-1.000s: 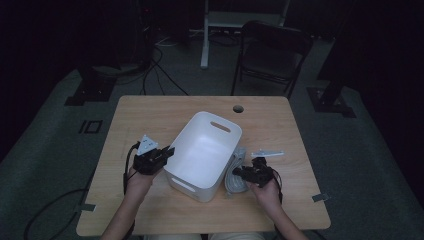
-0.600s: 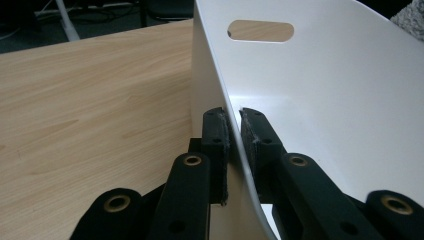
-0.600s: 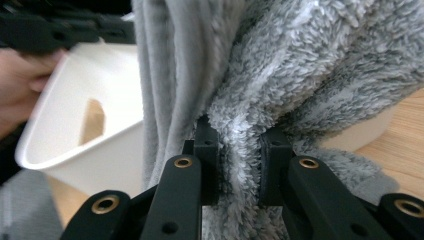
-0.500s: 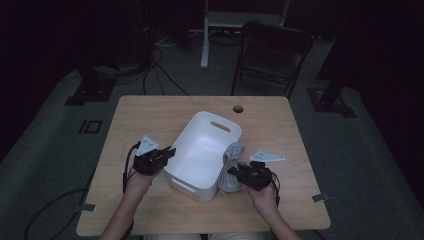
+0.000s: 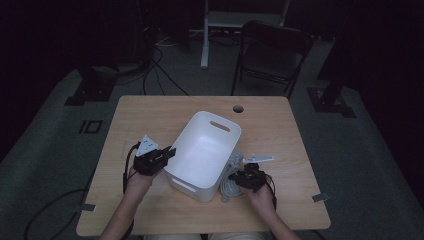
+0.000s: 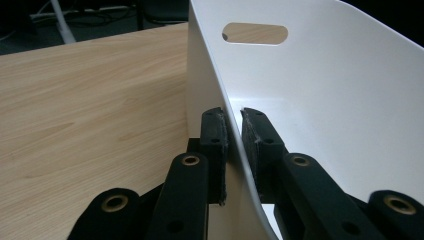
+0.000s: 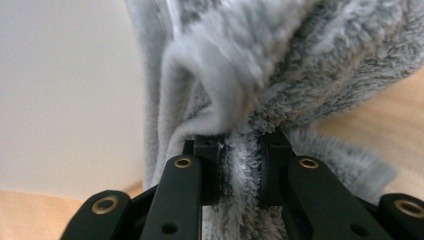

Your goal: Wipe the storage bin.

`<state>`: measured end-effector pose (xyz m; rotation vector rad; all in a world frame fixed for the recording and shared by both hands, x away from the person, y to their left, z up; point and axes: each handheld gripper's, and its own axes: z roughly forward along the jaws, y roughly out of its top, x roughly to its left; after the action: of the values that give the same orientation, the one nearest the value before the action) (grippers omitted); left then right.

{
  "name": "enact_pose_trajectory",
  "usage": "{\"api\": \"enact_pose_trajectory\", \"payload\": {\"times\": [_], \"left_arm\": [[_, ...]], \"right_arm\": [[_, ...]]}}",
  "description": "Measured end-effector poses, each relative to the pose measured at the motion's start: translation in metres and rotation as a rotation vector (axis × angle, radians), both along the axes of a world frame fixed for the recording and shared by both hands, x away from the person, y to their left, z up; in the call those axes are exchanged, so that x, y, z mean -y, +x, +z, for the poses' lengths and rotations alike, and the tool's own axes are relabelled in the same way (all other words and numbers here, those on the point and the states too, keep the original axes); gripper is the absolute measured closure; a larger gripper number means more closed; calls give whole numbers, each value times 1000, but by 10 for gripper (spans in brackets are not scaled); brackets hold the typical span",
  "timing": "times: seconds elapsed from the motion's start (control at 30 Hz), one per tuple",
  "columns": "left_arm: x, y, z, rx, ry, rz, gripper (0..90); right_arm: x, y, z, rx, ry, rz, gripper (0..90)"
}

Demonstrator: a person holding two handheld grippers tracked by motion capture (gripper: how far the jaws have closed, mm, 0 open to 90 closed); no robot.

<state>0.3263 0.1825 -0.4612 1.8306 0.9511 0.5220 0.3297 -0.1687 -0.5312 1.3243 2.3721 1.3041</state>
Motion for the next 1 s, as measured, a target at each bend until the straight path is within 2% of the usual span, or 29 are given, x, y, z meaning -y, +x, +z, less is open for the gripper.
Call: {"api": "enact_pose_trajectory", "payload": {"times": [0.1, 0.2, 0.37, 0.4, 0.43, 0.53, 0.6, 0.63, 0.7, 0.73, 0.8, 0.87, 1.0], "left_arm": [[1, 0, 0, 6, 3, 9, 806], [1, -1, 0, 8, 8, 19, 807], [2, -1, 0, 10, 11, 28, 807], [2, -1, 0, 9, 8, 29, 807], [2, -1, 0, 9, 6, 31, 807], [1, -1, 0, 8, 4, 27, 807], [1, 0, -1, 4, -10, 20, 807], [1, 0, -1, 4, -10, 20, 806], [1, 0, -1, 4, -10, 11, 807], [0, 0, -1, 3, -11, 6, 807], [1, 0, 0, 2, -10, 3, 807], [0, 0, -1, 1, -13, 1, 807], [1, 0, -1, -1, -15, 1, 807]], "right_arm": [[1, 4, -7, -39, 8, -4, 757], [0, 2, -4, -32, -9, -4, 758], [4, -5, 10, -1, 18, 14, 757], [4, -15, 24, 41, 48, 34, 756], [5, -19, 29, 57, 64, 44, 756], [2, -38, 50, 150, 97, 90, 755], [1, -46, 57, 191, 113, 105, 755], [1, -46, 57, 191, 113, 105, 755], [-3, -47, 57, 213, 80, 108, 755], [-6, -45, 54, 208, 82, 105, 754], [-10, -45, 52, 227, 44, 105, 755], [-10, -45, 51, 226, 42, 102, 755], [-13, -41, 40, 199, -1, 101, 756]]}}
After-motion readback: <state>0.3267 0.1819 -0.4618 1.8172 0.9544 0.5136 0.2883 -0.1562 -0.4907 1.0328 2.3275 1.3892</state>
